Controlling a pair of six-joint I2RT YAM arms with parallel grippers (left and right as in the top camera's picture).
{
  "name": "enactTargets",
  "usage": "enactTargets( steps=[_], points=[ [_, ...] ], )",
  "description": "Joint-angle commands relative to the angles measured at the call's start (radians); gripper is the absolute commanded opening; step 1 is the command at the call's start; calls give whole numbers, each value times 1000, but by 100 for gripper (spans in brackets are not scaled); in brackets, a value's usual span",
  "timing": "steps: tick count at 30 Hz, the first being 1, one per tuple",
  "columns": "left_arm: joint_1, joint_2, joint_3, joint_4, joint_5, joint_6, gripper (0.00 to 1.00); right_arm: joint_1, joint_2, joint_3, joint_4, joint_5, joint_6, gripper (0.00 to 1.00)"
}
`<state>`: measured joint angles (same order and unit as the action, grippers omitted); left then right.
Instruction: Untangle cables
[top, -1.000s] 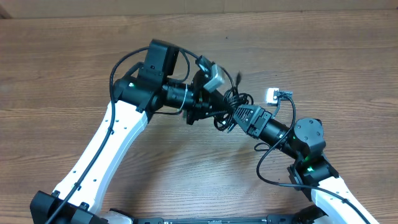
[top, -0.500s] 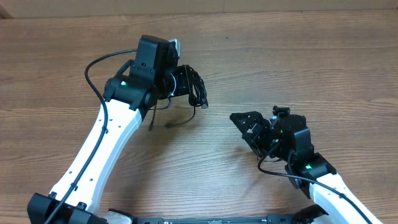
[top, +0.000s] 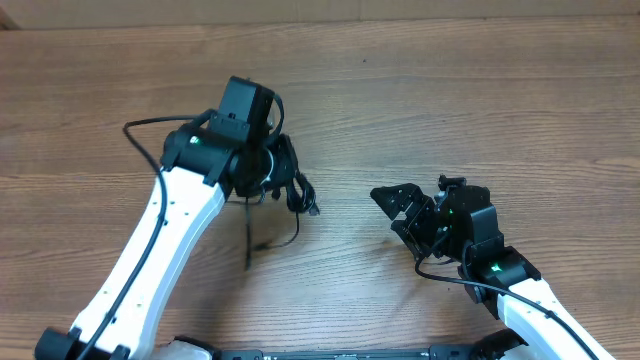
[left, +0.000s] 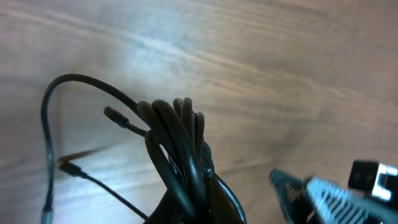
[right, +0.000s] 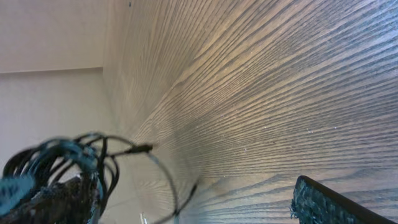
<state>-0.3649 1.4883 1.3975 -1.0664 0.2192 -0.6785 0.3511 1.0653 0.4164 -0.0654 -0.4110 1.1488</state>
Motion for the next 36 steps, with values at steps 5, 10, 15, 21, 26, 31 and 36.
enactTargets(
  steps=[5, 10, 15, 21, 26, 31, 36],
  points=[
    [-4, -201, 8, -58, -36, 2, 4, -3, -1, -5, 3, 14, -5, 100],
    [-4, -232, 8, -59, -47, 2, 4, -3, -1, -5, 3, 14, -5, 100],
    [-4, -227, 7, -55, -47, 1, 4, -3, -1, -5, 3, 14, -5, 100],
    [-4, -218, 6, -59, -105, 2, 4, -3, -1, -5, 3, 14, -5, 100],
    [-4, -207, 6, -56, -106, 2, 4, -3, -1, -5, 3, 14, -5, 100],
    [-4, -192, 5, -66, -107, 6, 4, -3, -1, -5, 3, 14, -5, 100],
    [-4, -187, 5, -64, -108, 6, 4, -3, -1, -5, 3, 14, -5, 100]
  ],
)
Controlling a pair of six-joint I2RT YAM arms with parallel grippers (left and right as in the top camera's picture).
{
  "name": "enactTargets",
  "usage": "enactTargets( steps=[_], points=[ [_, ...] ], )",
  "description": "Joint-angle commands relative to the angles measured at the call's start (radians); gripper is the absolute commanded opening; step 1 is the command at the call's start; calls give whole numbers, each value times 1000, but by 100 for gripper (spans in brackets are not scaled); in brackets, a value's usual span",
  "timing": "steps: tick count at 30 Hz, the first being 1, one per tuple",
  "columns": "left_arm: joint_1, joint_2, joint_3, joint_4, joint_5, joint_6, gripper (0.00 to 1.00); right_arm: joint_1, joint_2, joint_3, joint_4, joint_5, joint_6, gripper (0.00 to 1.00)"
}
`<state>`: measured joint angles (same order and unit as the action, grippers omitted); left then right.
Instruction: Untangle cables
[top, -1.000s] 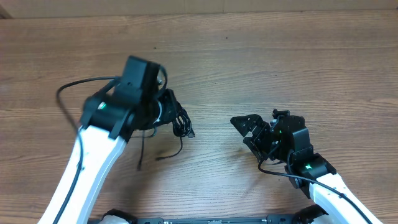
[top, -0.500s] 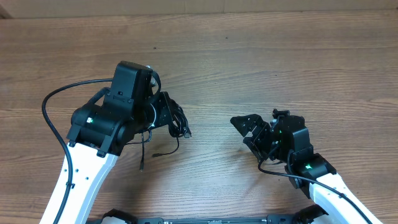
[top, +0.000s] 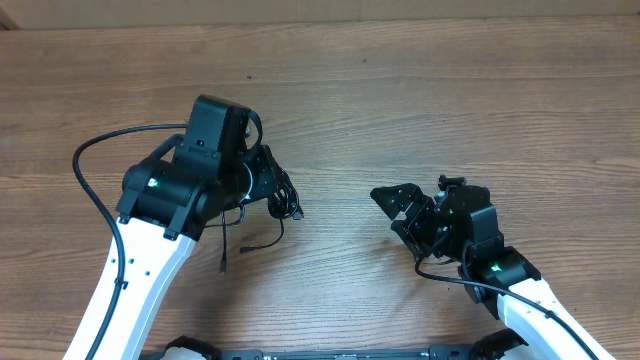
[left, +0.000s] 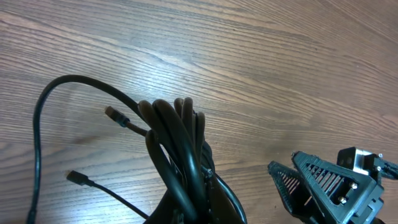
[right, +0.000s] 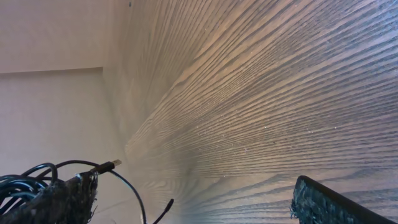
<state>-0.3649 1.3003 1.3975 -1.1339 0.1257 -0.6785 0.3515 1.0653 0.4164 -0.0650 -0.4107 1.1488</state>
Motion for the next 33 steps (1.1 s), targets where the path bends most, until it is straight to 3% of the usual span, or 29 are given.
enactTargets(
  steps=[1, 9, 19, 28, 33],
  points=[
    [-4, 2, 5, 5, -14, 6, 4, -4, -1, -5, 3, 14, -5, 100],
    [-4, 2, 5, 7, -7, 9, 4, -4, -1, -5, 3, 14, -4, 100],
    [-4, 2, -3, -18, 204, 442, 4, -4, -1, -5, 45, 43, -4, 100],
    [-4, 11, -22, 40, 230, 499, 4, -4, -1, -5, 67, 51, -4, 100],
    [-4, 42, -23, 76, 441, 677, 4, -4, -1, -5, 67, -65, 60, 100]
  ],
)
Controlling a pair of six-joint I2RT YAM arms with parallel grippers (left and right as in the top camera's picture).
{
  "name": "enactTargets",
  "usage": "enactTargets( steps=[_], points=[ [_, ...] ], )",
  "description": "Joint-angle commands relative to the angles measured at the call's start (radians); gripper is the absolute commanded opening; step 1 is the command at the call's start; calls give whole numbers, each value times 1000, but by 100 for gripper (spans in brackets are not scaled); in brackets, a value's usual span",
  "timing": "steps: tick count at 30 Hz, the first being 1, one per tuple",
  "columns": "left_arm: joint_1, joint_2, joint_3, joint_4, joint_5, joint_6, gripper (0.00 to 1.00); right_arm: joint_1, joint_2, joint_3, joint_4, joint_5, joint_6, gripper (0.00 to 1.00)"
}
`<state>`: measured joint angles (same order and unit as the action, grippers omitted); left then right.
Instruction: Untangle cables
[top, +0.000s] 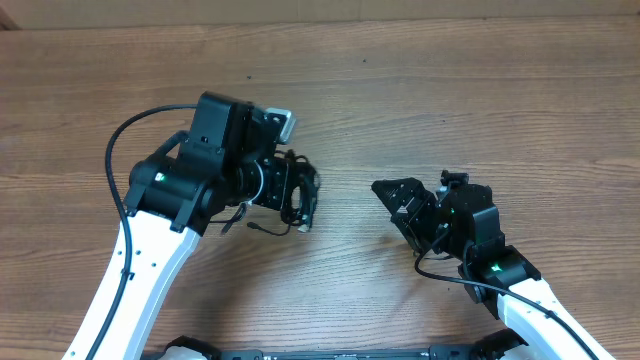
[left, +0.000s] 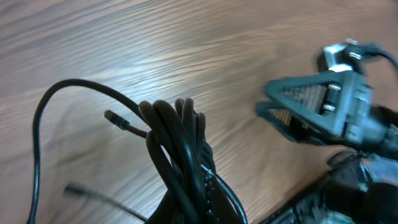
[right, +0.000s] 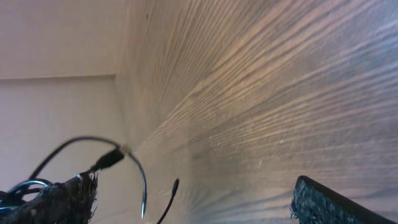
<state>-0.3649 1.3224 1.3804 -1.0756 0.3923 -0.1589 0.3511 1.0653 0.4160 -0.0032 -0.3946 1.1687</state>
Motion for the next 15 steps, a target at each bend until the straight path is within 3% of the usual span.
enactTargets(
  steps=[1, 4, 8, 13, 15],
  points=[
    [-4, 33, -5, 18, 222, 214, 5, -3, -1, -4, 10, -121, 39, 100],
    [-4, 74, -5, 14, 282, 323, 4, -3, -1, -4, -3, -196, -55, 100],
    [-4, 129, -5, 16, 284, 335, 4, -3, -1, -4, -46, -264, -238, 100],
    [-4, 184, -5, 45, 408, 336, 4, -3, -1, -4, -34, -372, -223, 63],
    [-4, 199, -5, 65, 450, 339, 4, -3, -1, -4, -9, -416, -223, 58]
  ],
)
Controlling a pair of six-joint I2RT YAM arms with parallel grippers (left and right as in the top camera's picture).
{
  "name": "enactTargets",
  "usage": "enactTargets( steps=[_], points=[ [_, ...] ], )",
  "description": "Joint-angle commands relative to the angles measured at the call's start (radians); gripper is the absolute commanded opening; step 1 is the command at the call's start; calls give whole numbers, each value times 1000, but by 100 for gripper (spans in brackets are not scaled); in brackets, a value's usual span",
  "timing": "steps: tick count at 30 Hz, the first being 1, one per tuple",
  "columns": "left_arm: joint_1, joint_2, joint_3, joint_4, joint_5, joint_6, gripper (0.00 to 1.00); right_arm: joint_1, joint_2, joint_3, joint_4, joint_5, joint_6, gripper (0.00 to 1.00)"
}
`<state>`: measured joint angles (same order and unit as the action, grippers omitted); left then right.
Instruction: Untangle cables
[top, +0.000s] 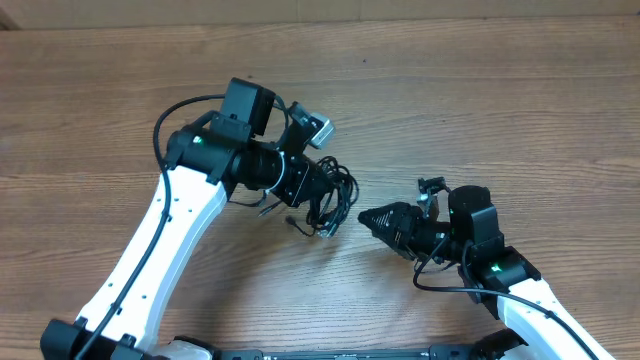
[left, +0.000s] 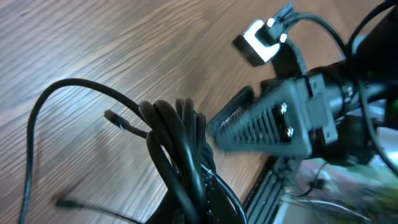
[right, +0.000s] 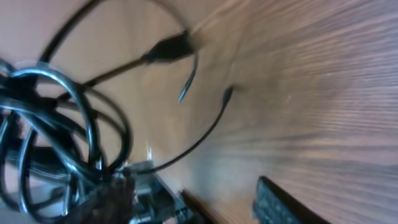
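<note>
A bundle of black cables (top: 335, 198) hangs in my left gripper (top: 312, 186), which is shut on it above the middle of the table. In the left wrist view the coiled strands (left: 180, 140) rise from between the jaws, and a plug end (left: 113, 116) and a long loose loop (left: 43, 112) stick out to the left. My right gripper (top: 372, 217) points left at the bundle, just beside it, fingers wide apart. The right wrist view shows the cable loops (right: 62, 118) close ahead at the left, with a connector (right: 169, 46) and thin tails hanging free.
Bare wooden table (top: 480, 110) stretches all round. The left arm (top: 170, 230) crosses the left half and the right arm (top: 500, 270) comes in from the lower right. The table's near edge (left: 267, 186) shows in the left wrist view.
My left gripper has carried the bundle to the right. My right gripper has turned and moved left and lower, so its open fingers now sit right next to the cables.
The left gripper held the cable bundle left of the table's middle while the right gripper waited open at the right. The bundle was then further left, then back toward the middle. Now it is beside the right gripper, which has turned to face it.
</note>
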<state>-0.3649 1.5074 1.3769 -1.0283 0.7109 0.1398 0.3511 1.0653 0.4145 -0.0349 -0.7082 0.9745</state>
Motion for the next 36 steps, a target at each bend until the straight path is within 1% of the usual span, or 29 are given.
enactTargets(
  steps=[1, 4, 8, 17, 20, 24, 31, 36],
  points=[
    [-4, 21, -2, 31, 153, 40, 4, -3, -1, -3, 35, -117, -29, 57],
    [-4, 34, -2, 50, 230, 40, 4, -3, -1, -3, 57, -122, -23, 56],
    [-4, 37, -2, 40, 229, 49, 4, -3, -1, -3, 101, -125, 30, 49],
    [-5, 37, -8, 15, 229, 66, 4, -3, -1, -3, 288, -188, 69, 48],
    [-8, 37, -19, 15, 229, 66, 4, -3, -1, -3, 343, -187, 112, 47],
    [-18, 37, -21, 5, 229, 67, 4, -3, -1, -3, 382, -158, 119, 47],
    [-48, 37, -21, 4, 247, 66, 4, -3, -1, -3, 370, -58, 122, 32],
    [-82, 37, -21, 4, 340, 93, 4, -3, -1, -3, 361, 16, 122, 18]
  ],
)
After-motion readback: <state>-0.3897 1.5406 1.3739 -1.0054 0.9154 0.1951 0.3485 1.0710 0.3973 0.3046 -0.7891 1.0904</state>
